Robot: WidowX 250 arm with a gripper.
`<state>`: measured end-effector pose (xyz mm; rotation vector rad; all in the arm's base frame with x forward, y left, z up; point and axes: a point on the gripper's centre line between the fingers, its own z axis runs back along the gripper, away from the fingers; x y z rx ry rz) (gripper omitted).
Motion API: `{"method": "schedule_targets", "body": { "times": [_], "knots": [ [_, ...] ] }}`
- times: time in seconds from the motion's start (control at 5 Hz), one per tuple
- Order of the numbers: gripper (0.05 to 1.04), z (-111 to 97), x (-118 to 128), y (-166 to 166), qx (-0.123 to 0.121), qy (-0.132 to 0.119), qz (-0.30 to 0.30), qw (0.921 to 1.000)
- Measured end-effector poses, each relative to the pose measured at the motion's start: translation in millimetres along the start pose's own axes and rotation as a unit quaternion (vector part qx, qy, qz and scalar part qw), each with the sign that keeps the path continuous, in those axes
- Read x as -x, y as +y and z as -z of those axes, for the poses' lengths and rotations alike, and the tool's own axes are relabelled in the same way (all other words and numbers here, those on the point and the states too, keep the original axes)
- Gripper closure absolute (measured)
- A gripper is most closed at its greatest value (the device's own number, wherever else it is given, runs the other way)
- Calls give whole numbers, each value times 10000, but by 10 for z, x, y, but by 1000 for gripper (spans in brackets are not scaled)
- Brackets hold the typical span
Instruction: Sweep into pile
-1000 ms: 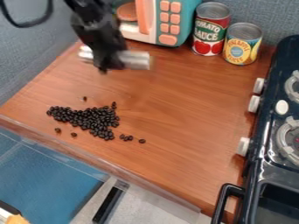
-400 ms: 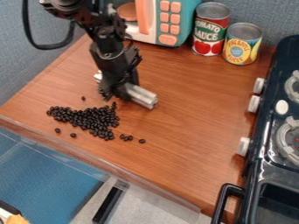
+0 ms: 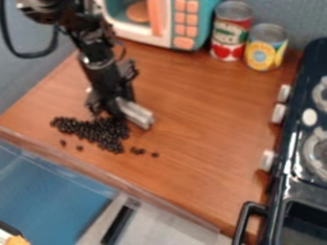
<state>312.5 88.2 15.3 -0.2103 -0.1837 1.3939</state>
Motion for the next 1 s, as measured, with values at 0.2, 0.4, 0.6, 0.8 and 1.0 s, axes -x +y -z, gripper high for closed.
{"method": "schedule_targets", "body": {
  "times": [0.2, 0.4, 0.6, 0.8, 1.0],
  "knots": [
    [698, -56, 8, 91, -2, 35, 0, 10000],
    [698, -102, 24, 160, 2, 50, -91, 9999],
    [698, -107, 40, 127, 105, 98, -136, 9998],
    [699, -328, 237, -137, 471, 383, -57, 9981],
    [698, -482, 593, -356, 657, 794, 358, 9940]
  ]
}}
